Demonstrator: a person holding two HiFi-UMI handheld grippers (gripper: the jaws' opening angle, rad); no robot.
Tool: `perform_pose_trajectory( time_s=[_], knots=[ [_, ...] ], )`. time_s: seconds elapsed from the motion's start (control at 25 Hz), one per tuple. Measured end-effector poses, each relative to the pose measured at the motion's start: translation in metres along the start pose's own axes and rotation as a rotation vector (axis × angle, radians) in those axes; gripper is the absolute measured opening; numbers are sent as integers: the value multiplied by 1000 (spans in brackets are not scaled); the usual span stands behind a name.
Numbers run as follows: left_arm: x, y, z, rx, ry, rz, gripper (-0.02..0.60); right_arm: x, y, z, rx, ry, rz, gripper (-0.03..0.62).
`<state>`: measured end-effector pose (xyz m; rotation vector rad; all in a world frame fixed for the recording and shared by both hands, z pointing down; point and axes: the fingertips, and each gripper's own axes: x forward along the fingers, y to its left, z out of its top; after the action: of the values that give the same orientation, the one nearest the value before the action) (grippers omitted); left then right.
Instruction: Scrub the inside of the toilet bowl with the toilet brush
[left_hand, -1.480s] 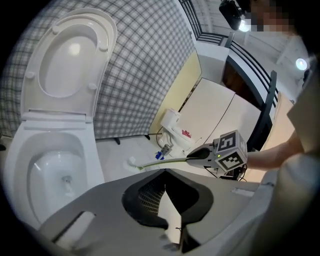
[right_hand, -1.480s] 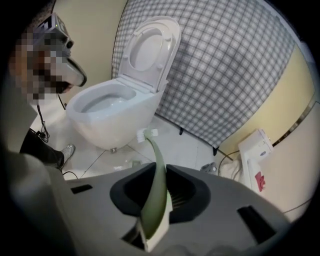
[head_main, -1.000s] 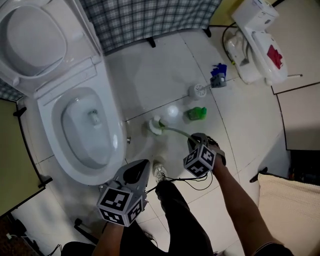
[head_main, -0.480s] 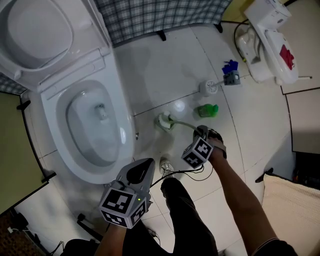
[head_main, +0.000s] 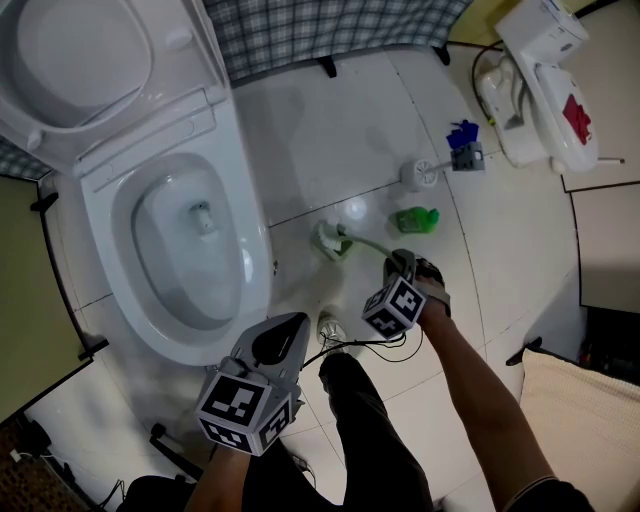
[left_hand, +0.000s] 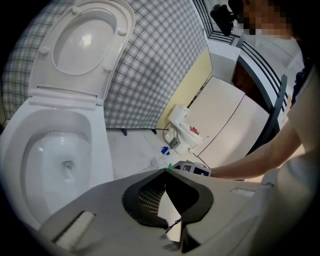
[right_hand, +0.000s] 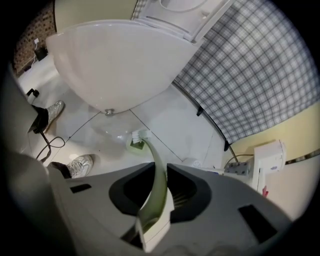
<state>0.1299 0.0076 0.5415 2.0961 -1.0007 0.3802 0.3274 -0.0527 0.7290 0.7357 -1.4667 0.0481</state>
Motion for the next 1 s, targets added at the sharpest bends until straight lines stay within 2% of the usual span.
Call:
perform_pose_trajectory(
  time_s=[0.32,0.56,0.76,1.0],
  knots=[
    [-2,0,2,0,-4,-11,6,-11,-2,13,266,-95,81,98],
    [-2,1,4,3,0,-16,6,-9,-8,10,327,-92,83,98],
    [3,2,3,-1,5,-22,6,-11,-9,6,337,-100,80,97],
    [-4,-2,25,20,-25,-29,6,-50,-23,24,406,-204,81,97]
  ],
)
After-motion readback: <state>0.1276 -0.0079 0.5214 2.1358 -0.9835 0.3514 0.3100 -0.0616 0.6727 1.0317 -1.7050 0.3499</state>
